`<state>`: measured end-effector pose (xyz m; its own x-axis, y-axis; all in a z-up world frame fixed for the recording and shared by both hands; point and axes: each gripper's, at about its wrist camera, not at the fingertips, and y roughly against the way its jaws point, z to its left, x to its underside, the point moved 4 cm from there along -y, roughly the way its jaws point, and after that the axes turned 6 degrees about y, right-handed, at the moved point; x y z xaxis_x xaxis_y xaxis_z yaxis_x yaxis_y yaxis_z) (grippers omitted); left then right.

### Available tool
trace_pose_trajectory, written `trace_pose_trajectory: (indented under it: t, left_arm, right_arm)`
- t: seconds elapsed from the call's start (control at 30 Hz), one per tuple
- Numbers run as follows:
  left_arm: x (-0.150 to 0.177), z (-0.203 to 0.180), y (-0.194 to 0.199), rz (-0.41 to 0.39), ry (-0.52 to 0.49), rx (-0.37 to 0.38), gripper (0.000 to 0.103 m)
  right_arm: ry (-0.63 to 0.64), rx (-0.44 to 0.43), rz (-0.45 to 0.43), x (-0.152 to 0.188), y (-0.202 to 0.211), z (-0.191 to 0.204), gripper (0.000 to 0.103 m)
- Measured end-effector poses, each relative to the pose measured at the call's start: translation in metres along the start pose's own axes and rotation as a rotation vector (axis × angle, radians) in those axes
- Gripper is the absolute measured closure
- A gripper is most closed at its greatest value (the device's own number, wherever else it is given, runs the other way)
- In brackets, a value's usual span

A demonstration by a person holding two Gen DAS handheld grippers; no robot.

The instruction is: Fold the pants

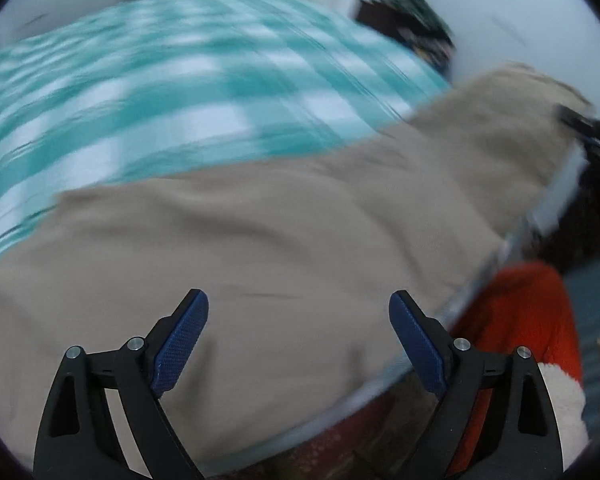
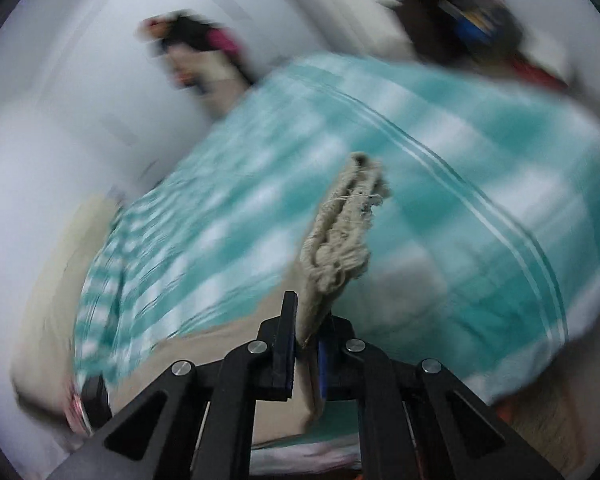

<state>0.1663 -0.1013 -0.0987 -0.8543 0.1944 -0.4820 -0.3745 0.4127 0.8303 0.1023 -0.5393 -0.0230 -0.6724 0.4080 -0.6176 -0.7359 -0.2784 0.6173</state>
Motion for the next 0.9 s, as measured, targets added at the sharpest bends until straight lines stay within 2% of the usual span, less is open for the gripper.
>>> trace_pose_trajectory:
  t: [0.1,0.17,0.27,0.3,0.33,0.37,0.43,0.47,0.53,0.63,0.7,0.73,0.77,0.8,0.83,0.87,0.9]
  left_arm:
    - [0.001,0.075,0.041,-0.1,0.147,-0.072,0.01]
    - [0.012,0.128,0.063,-0.155,0.286,-0.098,0.01]
    - [0.043,0.194,0.084,-0.233,0.47,-0.132,0.01]
    - [0.057,0.215,0.089,-0.256,0.52,-0.157,0.01]
    - [0.065,0.226,0.09,-0.261,0.548,-0.176,0.01]
    - [0.075,0.239,0.09,-0.254,0.585,-0.194,0.01]
    - [0.085,0.255,0.089,-0.233,0.658,-0.188,0.012]
    - [0.085,0.26,0.093,-0.25,0.69,-0.163,0.012]
    - [0.084,0.264,0.102,-0.3,0.698,-0.146,0.012]
    - [0.077,0.255,0.097,-0.302,0.642,-0.17,0.012]
    - [0.071,0.244,0.089,-0.288,0.612,-0.165,0.012]
    - [0.072,0.237,0.086,-0.282,0.589,-0.159,0.012]
    - [0.071,0.232,0.084,-0.277,0.567,-0.156,0.012]
    - [0.07,0.219,0.079,-0.271,0.528,-0.158,0.012]
    - [0.07,0.21,0.079,-0.267,0.498,-0.164,0.012]
    - [0.07,0.2,0.077,-0.263,0.47,-0.171,0.012]
    - [0.069,0.184,0.074,-0.256,0.434,-0.171,0.012]
  right_arm:
    - [0.224,-0.083,-0.032,-0.012,0.022,0.105,0.094]
    - [0.333,-0.147,-0.032,-0.007,0.025,0.164,0.094]
    - [0.439,-0.252,-0.001,0.015,0.014,0.24,0.093]
    - [0.46,-0.313,0.031,0.03,0.002,0.269,0.09]
    - [0.468,-0.357,0.058,0.045,-0.009,0.287,0.086]
    - [0.468,-0.407,0.091,0.06,-0.022,0.303,0.069]
    - [0.431,-0.51,0.171,0.094,-0.043,0.323,0.043]
    - [0.412,-0.528,0.194,0.107,-0.053,0.327,0.043]
    - [0.386,-0.503,0.209,0.122,-0.067,0.321,0.044]
    - [0.386,-0.335,0.149,0.122,-0.087,0.29,0.046]
    - [0.41,-0.189,0.135,0.122,-0.104,0.26,0.048]
    - [0.413,-0.151,0.142,0.122,-0.114,0.248,0.049]
    - [0.409,-0.111,0.167,0.128,-0.126,0.231,0.05]
    - [0.399,-0.089,0.233,0.143,-0.144,0.213,0.05]
    - [0.381,-0.083,0.314,0.152,-0.165,0.2,0.052]
    - [0.361,-0.067,0.413,0.176,-0.183,0.186,0.055]
    - [0.375,-0.046,0.425,0.194,-0.19,0.179,0.055]
